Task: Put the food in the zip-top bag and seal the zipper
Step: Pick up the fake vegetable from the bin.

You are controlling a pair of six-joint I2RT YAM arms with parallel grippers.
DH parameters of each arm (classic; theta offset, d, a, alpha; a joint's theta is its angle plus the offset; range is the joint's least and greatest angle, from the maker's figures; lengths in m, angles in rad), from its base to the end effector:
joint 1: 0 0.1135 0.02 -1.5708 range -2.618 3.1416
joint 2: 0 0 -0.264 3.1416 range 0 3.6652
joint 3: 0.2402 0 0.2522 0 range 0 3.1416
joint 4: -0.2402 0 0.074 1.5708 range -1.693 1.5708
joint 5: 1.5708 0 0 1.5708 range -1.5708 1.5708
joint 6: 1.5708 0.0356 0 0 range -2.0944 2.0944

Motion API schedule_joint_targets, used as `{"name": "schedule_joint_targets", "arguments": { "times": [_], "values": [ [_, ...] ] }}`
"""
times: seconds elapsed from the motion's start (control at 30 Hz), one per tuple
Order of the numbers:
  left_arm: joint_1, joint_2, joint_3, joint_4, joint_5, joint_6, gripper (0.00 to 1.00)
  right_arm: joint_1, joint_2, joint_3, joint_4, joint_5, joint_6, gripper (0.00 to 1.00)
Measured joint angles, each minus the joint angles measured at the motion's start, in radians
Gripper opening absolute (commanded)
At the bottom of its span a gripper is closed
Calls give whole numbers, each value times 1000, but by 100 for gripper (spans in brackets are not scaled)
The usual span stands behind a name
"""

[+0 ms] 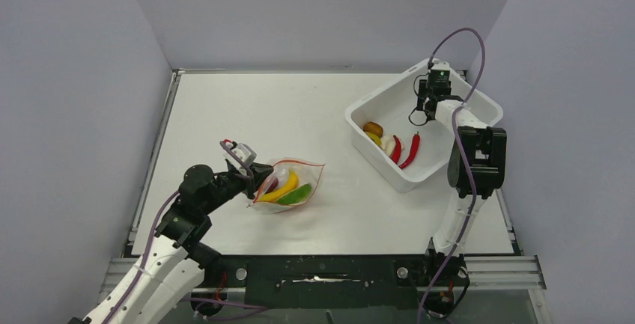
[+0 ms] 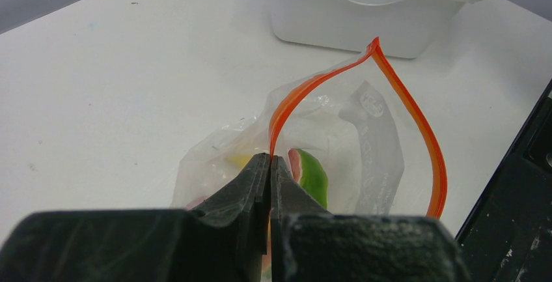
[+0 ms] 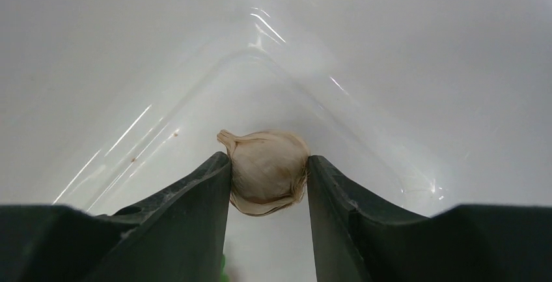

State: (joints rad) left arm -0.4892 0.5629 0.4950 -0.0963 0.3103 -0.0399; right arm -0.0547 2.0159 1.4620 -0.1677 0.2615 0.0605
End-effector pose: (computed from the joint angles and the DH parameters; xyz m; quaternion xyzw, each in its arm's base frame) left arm 0.1288 -0.0809 0.2800 0.2653 0.7124 -0.2808 0.5859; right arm 0.4537 -0.0341 0.2024 0.1056 0.8988 -0.1176 0.4088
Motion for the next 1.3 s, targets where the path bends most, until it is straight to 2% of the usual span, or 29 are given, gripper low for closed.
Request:
{"name": "schedule_joint_targets", "arguments": {
  "times": [0.37,0.67,1.07,1.3],
  "values": [
    [0,12,4,2,-81,-41,0,112,-334,-146,-13,5,27,36],
    [0,137,100,46,-240,-42,0,180,-610,-253,-24,-72,88,36],
    [0,274,239,161,-429,177,0,386,-802,-339,-28,-177,182,36],
    [0,283,190,168,-399,129,0,518,-881,-431,-12,-198,264,36]
  ]
}}
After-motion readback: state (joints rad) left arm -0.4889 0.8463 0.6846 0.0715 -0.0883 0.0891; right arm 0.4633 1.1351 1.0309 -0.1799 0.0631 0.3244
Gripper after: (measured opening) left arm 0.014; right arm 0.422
